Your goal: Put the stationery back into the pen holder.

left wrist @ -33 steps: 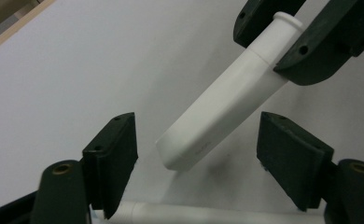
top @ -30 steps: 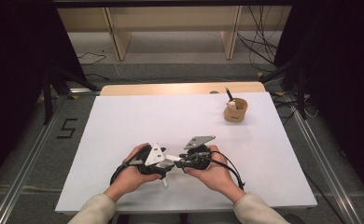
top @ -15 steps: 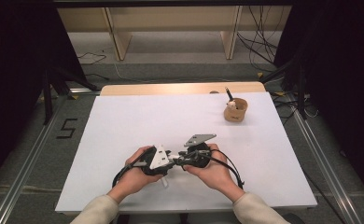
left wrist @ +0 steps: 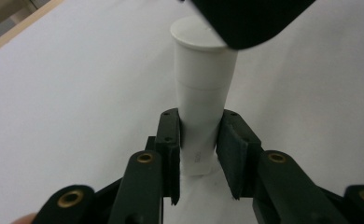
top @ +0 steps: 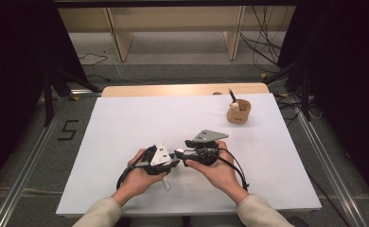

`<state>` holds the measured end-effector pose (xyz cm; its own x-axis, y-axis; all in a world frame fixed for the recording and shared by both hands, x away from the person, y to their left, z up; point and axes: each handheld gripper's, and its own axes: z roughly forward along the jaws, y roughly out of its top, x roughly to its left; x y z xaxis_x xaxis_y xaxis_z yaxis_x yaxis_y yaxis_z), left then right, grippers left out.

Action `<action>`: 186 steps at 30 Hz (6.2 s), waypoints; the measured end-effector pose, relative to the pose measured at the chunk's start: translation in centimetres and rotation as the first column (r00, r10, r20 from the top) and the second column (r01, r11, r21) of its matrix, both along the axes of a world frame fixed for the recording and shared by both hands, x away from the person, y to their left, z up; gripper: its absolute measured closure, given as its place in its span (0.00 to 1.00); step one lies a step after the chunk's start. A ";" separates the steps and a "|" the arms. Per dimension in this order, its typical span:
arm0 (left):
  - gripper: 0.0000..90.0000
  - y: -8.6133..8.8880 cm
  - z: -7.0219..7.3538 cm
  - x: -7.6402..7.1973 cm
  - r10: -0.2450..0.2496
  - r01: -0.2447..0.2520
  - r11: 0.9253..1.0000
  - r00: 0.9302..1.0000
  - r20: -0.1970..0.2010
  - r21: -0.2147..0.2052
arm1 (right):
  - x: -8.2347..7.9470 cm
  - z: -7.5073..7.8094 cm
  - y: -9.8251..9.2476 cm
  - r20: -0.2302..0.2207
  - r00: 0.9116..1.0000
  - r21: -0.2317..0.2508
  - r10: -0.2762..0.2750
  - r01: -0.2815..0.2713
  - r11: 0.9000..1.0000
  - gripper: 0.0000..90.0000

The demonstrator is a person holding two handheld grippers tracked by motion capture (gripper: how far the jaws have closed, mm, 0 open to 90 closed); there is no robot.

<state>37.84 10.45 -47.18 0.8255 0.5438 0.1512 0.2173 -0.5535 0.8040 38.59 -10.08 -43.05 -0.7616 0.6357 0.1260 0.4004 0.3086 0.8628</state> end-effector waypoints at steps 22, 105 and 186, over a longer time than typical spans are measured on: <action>0.78 0.3 0.5 0.0 0.121 -0.144 0.972 0.984 -0.131 -0.187 | -0.4 -1.6 -0.2 0.034 0.999 0.055 -0.035 0.033 0.998 0.42; 0.39 3.7 0.6 -0.5 0.255 -0.262 0.958 0.964 -0.072 -0.116 | 3.7 0.3 -8.7 0.145 0.928 0.130 -0.344 0.327 0.936 0.72; 0.40 3.8 0.2 0.0 0.278 -0.287 0.952 0.956 -0.089 -0.105 | 9.9 3.0 -16.3 0.202 0.774 0.155 -0.600 0.580 0.800 0.72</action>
<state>37.87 14.26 -47.01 0.6421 0.7664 0.0189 0.4114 -0.3653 0.8350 48.49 -26.42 -40.08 -0.2528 0.9652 0.0668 0.2694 0.0039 0.9630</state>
